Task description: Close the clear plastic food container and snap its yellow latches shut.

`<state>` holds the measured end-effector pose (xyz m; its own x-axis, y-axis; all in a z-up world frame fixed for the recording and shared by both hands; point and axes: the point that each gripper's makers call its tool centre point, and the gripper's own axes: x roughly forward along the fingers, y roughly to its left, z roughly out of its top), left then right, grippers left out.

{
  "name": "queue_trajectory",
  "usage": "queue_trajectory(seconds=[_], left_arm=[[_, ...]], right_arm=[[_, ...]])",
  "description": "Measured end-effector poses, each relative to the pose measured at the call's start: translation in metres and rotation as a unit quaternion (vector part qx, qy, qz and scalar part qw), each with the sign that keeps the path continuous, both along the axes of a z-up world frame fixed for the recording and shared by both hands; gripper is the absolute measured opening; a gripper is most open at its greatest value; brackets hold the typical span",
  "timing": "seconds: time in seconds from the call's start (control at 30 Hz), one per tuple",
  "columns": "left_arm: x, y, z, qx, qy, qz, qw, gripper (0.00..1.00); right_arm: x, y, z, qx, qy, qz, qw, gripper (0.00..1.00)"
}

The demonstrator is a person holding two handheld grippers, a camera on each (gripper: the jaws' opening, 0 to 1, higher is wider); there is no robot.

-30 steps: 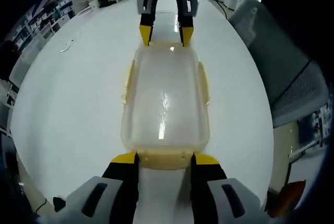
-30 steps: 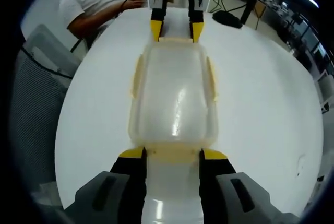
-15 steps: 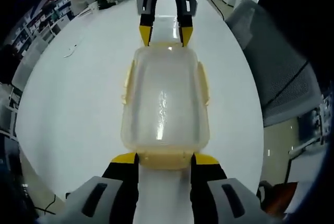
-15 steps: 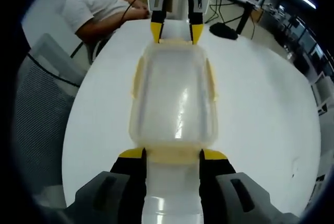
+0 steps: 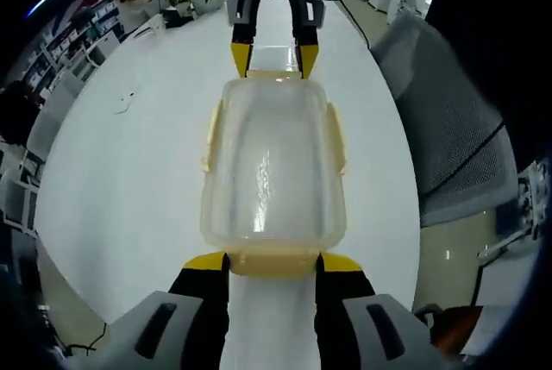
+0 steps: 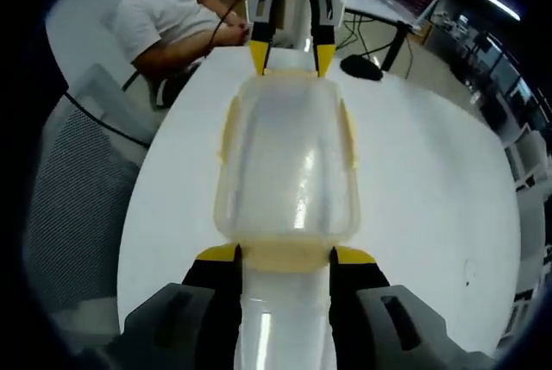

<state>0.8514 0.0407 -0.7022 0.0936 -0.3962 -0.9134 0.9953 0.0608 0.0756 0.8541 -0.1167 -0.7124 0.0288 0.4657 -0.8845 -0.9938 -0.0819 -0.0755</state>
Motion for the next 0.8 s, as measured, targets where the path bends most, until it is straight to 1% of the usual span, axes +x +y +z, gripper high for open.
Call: queue_trajectory(seconds=[0.13,0.3,0.57,0.8], left_arm=[[-0.002,-0.010,0.009,-0.004,0.002,0.002,1.0000,0.33],[-0.002,-0.027,0.016,-0.012,0.002,-0.002,0.9999,0.33],[-0.001,-0.051,0.020,-0.014,0.004,-0.009,0.9998,0.33],[0.000,-0.073,0.019,-0.016,0.006,-0.010,0.9998,0.33]], right_arm=[[-0.003,-0.010,0.009,0.001,0.000,-0.001,1.0000,0.36],[-0.004,-0.025,0.013,-0.004,-0.002,-0.002,1.0000,0.36],[-0.004,-0.051,0.018,-0.011,-0.002,-0.007,0.9999,0.36],[-0.005,-0.074,0.020,-0.017,0.001,-0.010,0.9998,0.36]])
